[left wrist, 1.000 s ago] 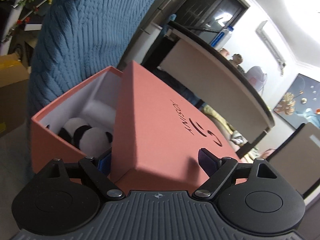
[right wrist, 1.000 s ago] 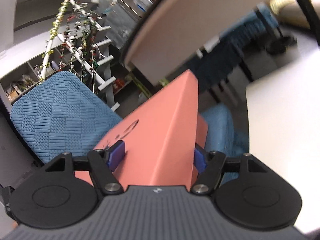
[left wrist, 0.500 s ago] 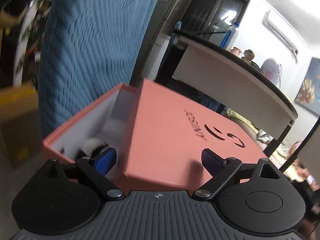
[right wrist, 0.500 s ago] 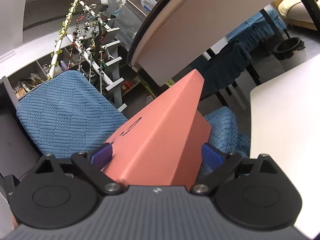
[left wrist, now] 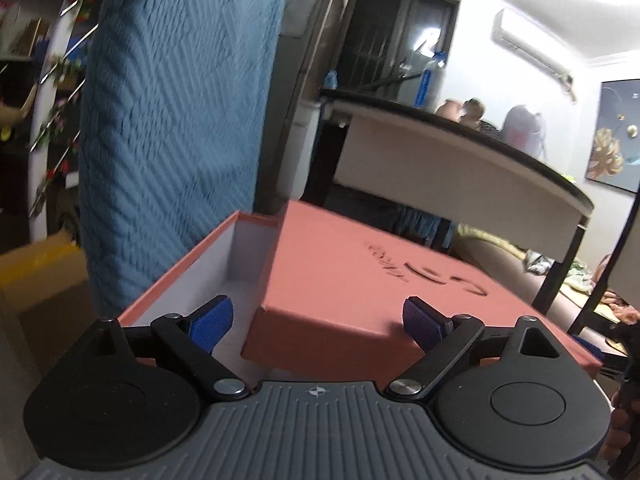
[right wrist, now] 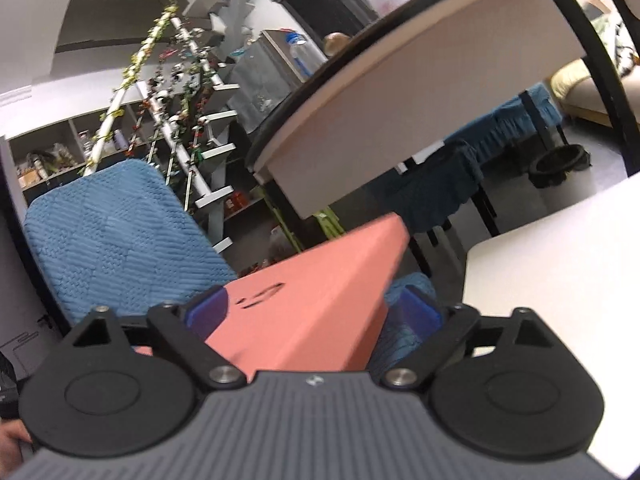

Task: Organize soft objects
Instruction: 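Lower the lid onto the box rim with the right gripper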

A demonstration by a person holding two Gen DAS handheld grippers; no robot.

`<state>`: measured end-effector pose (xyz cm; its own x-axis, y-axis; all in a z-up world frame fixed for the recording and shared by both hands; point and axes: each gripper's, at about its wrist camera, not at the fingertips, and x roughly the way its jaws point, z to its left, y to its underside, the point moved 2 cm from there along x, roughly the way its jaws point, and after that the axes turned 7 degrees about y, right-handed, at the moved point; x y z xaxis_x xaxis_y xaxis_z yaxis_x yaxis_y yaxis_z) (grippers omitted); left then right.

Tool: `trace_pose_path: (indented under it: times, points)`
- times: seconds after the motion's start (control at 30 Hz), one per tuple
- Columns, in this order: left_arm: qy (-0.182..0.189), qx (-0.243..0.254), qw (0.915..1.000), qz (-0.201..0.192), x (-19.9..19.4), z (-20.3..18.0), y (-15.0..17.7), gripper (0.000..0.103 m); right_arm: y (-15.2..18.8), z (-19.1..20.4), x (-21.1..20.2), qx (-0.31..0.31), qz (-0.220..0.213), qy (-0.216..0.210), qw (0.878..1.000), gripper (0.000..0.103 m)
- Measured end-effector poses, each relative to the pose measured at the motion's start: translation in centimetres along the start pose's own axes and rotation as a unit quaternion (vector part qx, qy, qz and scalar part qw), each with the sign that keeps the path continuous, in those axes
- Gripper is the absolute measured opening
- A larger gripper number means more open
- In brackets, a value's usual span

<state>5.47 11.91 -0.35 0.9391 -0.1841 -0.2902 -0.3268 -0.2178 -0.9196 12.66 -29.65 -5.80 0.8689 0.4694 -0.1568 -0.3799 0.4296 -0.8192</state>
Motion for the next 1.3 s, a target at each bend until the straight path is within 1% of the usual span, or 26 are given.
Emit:
trace_pose_path:
  times: [0.03, 0.1, 0.13, 0.27, 0.53, 0.77, 0.97, 1.1, 1.2, 1.3]
  points:
    - [0.004, 0.006, 1.0, 0.001, 0.1, -0.1, 0.1, 0.094, 0.3, 0.2, 0.1, -0.005, 0.007, -0.005, 1.0, 0.08]
    - [0.005, 0.014, 0.9999, -0.002, 0.6, -0.3, 0.1, 0.094, 0.8, 0.2, 1.0, 0.009, 0.039, -0.008, 0.999, 0.066]
    - [0.005, 0.017, 0.9998, -0.004, 0.7, -0.3, 0.0, 0.094, 1.0, 0.2, 1.2, 0.014, 0.044, -0.006, 0.999, 0.066]
    - [0.011, 0.009, 0.9999, -0.006, 1.2, 0.2, -0.2, 0.094, 1.1, 0.3, 1.0, 0.004, 0.04, -0.001, 0.999, 0.066]
    - [0.015, 0.029, 0.9994, -0.008, 1.4, -0.1, -0.2, 0.094, 1.2, 0.7, 0.9, 0.003, 0.037, -0.002, 0.999, 0.066]
    - [0.016, 0.042, 0.9989, -0.01, 1.3, -0.2, -0.2, 0.094, 1.3, 1.1, 0.6, 0.01, 0.046, -0.006, 0.999, 0.067]
    - [-0.005, 0.029, 0.9995, -0.015, 0.7, 1.1, -0.4, 0.094, 1.7, 2.4, 0.8, 0.003, 0.053, -0.022, 0.998, 0.067]
    - [-0.02, 0.018, 0.9996, -0.007, 0.4, 2.2, -0.3, 0.094, 2.0, 3.5, 1.0, -0.007, 0.055, -0.033, 0.998, 0.067]
    - [-0.023, -0.002, 0.9997, 0.005, 0.5, 3.2, 0.1, 0.094, 2.1, 4.3, 1.0, -0.021, 0.05, -0.039, 0.998, 0.067]
    - [-0.028, -0.013, 0.9995, 0.006, 0.3, 4.1, 0.1, 0.094, 2.3, 5.0, 1.0, -0.028, 0.047, -0.047, 0.997, 0.067]
